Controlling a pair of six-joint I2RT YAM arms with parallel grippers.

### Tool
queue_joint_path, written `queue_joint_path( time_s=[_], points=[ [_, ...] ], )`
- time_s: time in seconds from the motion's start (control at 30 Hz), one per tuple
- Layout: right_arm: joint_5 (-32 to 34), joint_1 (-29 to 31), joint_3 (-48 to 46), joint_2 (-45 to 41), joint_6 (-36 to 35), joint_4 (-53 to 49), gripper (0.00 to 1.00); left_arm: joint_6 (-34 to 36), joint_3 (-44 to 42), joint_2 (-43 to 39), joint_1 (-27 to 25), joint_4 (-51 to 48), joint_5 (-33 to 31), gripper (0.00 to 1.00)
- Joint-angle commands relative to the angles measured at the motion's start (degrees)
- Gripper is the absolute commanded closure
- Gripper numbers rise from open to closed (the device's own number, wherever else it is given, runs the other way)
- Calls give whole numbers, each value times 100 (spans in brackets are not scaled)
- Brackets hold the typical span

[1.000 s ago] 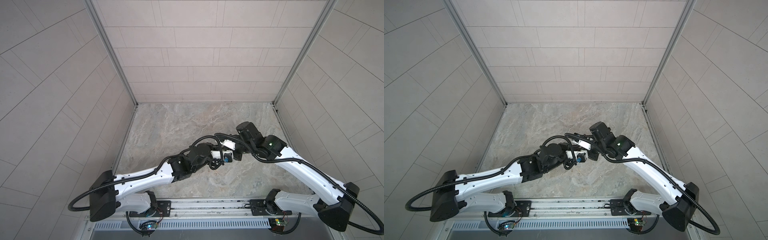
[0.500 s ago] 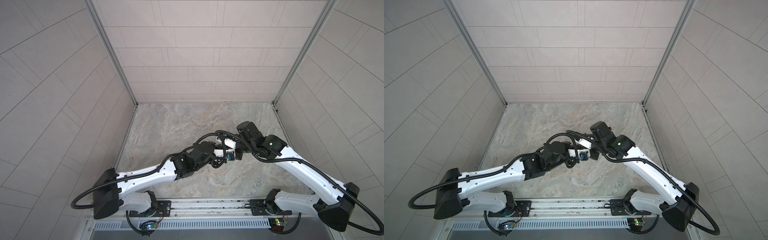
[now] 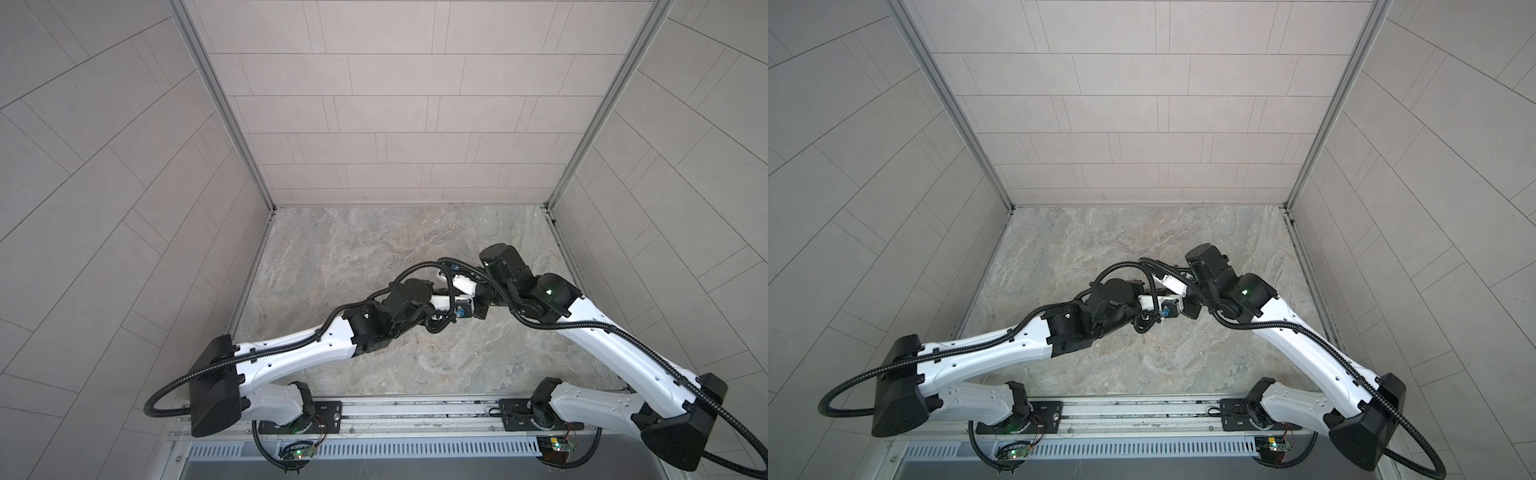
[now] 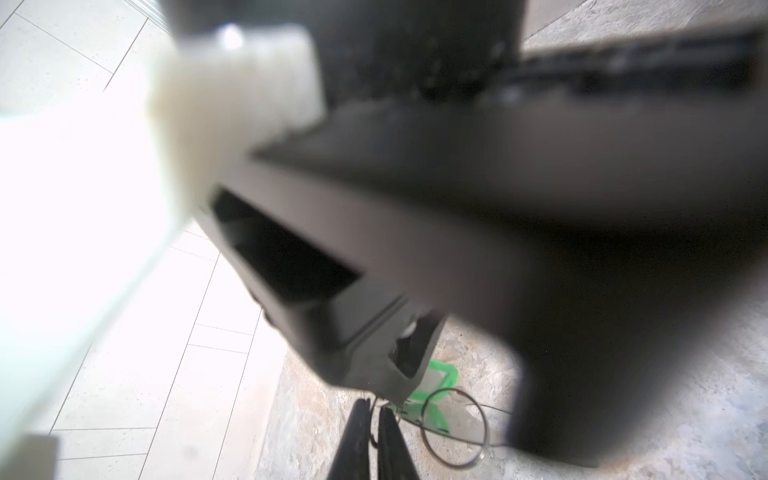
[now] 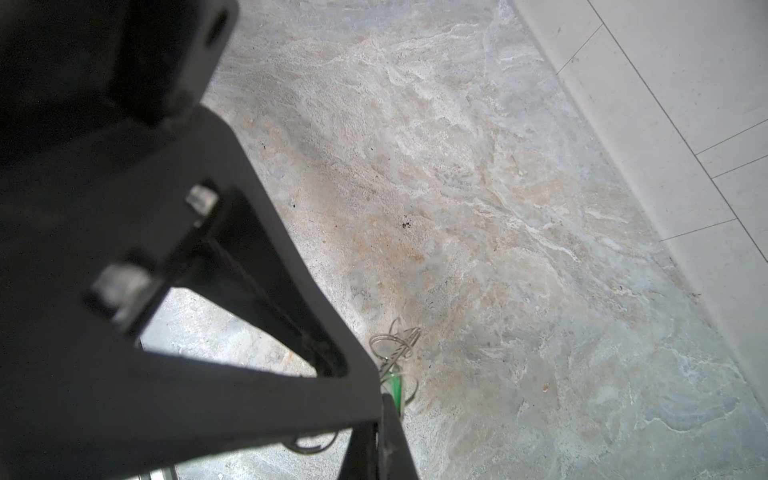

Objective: Remove the keys from the keyring

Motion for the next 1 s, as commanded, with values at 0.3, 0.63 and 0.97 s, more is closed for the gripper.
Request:
queue_joint_path(
  time_s=[0.3, 0.63, 0.97],
  points=[
    [-131, 107, -125, -373, -98, 376, 100, -1110, -764, -816, 345, 529, -304, 69],
    [-354, 104, -88, -327, -142, 339, 100, -2129, -1729, -1670, 1062, 1527, 1420, 72],
    [-525, 98, -69, -321, -117, 293, 100, -2688, -1413, -1181, 1561, 1632, 3549, 73]
  ],
)
